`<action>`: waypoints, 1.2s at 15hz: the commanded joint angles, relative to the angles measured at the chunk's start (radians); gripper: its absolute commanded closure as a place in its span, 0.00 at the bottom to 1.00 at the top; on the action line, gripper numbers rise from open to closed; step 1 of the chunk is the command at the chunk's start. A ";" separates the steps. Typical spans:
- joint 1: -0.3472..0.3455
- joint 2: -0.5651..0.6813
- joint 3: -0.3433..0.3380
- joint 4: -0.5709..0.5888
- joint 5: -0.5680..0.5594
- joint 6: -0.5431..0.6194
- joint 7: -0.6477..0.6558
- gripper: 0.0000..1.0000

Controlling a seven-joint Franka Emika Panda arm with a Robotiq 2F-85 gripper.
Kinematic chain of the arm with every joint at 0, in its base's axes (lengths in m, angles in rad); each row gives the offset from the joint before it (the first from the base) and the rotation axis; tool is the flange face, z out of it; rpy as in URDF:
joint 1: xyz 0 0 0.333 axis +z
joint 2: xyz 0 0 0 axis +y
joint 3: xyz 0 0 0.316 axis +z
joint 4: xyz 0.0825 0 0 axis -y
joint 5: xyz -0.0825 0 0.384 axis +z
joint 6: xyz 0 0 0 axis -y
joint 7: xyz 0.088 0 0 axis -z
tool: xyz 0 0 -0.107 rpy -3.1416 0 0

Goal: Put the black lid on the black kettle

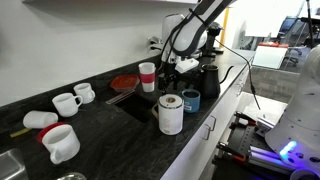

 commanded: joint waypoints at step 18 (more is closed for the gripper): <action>0.010 0.071 -0.015 0.081 -0.013 -0.028 0.005 0.76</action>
